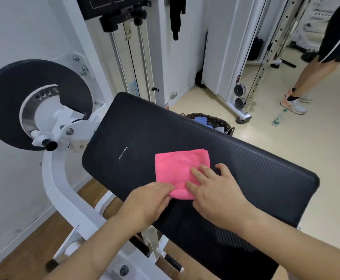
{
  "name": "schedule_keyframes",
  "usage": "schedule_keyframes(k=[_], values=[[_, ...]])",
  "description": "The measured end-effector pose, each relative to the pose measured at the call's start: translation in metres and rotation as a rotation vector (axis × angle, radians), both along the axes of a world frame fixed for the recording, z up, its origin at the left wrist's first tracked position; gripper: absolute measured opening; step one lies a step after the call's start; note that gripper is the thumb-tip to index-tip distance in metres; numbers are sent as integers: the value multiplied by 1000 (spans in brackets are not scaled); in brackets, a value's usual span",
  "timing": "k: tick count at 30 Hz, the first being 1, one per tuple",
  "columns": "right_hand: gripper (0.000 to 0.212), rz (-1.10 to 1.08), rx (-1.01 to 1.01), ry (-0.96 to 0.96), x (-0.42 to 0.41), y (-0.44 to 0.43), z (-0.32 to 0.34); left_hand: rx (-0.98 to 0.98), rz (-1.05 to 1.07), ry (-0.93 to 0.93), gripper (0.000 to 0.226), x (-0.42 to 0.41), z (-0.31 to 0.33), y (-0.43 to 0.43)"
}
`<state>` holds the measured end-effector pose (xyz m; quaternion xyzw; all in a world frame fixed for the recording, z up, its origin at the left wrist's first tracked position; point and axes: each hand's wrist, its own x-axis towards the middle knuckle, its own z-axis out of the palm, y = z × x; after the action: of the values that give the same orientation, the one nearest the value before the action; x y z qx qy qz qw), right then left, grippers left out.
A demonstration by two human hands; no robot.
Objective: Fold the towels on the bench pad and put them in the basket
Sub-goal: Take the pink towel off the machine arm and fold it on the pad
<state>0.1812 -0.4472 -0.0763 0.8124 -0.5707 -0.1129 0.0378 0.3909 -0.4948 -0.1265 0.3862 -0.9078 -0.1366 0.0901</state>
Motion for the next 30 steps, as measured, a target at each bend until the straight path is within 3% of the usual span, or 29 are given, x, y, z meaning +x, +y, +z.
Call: schedule_keyframes(k=[5,9,14,18,22,25,27,30], values=[[71,30,246,-11,-17,62,-5,275,-62,3,24,-14,-15,80],[38,-12,126,-64,-23,93,-22,358,-34,44,21,-20,-19,98],[8,37,-115,-234,-10,105,-41,273,-82,-56,16,-37,-5,88],[8,-103,-138,-360,-18,95,-40,549,-31,12,14,-30,-4,76],[20,-93,-54,-376,-18,82,-35,440,90,155,38,-13,-20,84],[28,-165,81,-453,-24,73,-26,516,216,298,33,-8,-20,87],[34,-258,175,-537,-30,68,-18,594,249,291,24,-9,-16,81],[26,-328,296,-627,-38,60,-12,665,290,310,13,-9,-12,72]])
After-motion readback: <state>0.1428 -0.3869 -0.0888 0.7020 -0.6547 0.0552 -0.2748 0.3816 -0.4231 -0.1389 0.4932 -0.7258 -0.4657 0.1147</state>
